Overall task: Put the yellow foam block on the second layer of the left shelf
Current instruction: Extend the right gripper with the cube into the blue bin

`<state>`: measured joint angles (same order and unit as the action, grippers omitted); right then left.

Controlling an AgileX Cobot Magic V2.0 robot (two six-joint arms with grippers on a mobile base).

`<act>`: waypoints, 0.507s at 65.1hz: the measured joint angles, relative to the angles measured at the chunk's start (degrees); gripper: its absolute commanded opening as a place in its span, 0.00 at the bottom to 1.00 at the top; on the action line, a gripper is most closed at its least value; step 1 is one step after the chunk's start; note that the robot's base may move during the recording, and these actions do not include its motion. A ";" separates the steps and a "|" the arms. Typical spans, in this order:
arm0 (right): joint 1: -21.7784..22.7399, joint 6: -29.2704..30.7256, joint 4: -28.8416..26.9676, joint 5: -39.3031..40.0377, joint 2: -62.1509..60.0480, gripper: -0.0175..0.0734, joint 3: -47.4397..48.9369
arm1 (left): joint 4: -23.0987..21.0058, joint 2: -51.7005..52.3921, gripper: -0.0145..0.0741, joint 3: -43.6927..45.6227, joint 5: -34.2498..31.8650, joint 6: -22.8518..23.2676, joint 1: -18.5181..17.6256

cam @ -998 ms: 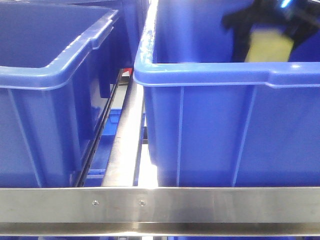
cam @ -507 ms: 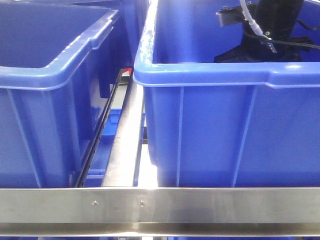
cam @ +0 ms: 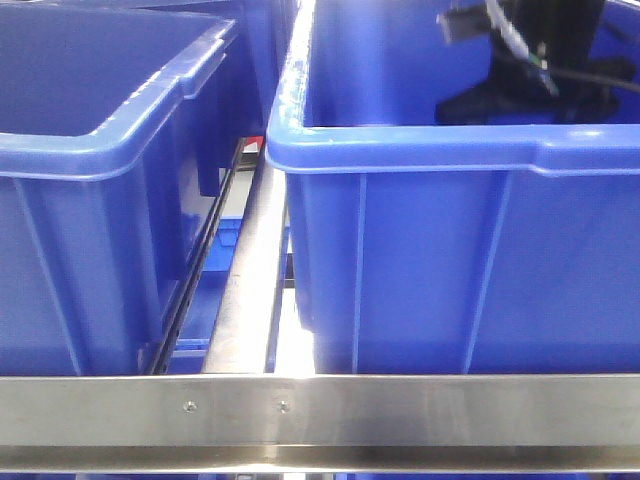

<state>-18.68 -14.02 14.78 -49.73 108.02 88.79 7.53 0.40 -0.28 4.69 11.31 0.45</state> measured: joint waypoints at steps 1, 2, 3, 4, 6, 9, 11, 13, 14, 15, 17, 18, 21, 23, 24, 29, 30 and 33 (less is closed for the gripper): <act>0.00 0.00 0.00 -0.76 -0.18 0.88 0.71 | 0.00 0.00 0.32 0.00 0.00 0.00 0.00; 0.00 0.00 0.00 -1.23 -0.35 0.88 1.15 | 0.00 0.00 0.32 0.00 0.00 0.00 0.00; 0.00 0.00 0.00 -1.68 -0.70 0.88 1.56 | 0.00 0.00 0.32 0.00 0.00 0.00 0.00; 0.00 0.00 0.00 -2.08 -0.98 0.88 1.92 | 0.00 0.00 0.32 0.00 0.00 0.00 0.00; 0.00 0.00 0.00 -2.82 -1.47 0.88 2.55 | 0.00 0.00 0.32 0.00 0.00 0.00 0.00; 0.00 0.00 0.00 -3.56 -3.02 0.88 3.11 | 0.00 0.00 0.32 0.00 0.00 0.00 0.00; 0.00 0.00 0.00 -4.12 -4.09 0.88 3.37 | 0.00 0.00 0.32 0.00 0.00 0.00 0.00; 0.00 0.00 -0.23 -4.59 -5.26 0.88 3.48 | 0.00 0.00 0.32 0.00 0.00 0.00 0.00; 0.00 0.00 -0.32 -4.84 -5.86 0.88 3.53 | 0.00 0.00 0.32 0.00 0.00 0.00 0.00; 0.00 0.00 -0.58 -5.13 -6.78 0.88 3.53 | 0.00 0.00 0.32 0.00 0.00 0.00 0.00; 0.00 0.00 -0.89 -5.82 -7.69 0.88 3.62 | 0.00 0.00 0.32 0.00 0.00 0.00 0.00; 0.00 0.00 -1.09 -6.11 -8.31 0.87 3.62 | 0.00 0.00 0.32 0.00 0.00 0.00 0.00; 0.00 0.00 -1.83 -7.03 -10.47 0.85 3.62 | 0.00 0.00 0.32 0.00 0.00 0.00 0.00; -0.03 0.00 -2.12 -7.54 -11.71 0.83 3.35 | 0.00 0.00 0.32 0.00 0.00 0.00 0.00; -0.14 0.00 -2.35 -7.60 -12.35 0.81 3.08 | 0.00 0.00 0.32 0.00 0.00 0.00 0.00; -0.81 0.00 -2.74 -8.01 -16.06 0.66 1.03 | 0.00 0.00 0.32 0.00 0.00 0.00 0.00; -1.09 0.00 -2.74 -8.01 -16.77 0.63 0.50 | 0.00 0.00 0.32 0.00 0.00 0.00 0.00; -1.85 0.00 -2.86 -7.89 -18.97 0.51 -1.41 | 0.00 0.00 0.32 0.00 0.00 0.00 0.00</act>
<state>-20.53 -14.02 11.92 -57.62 89.05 87.38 7.53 0.40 -0.28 4.69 11.31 0.45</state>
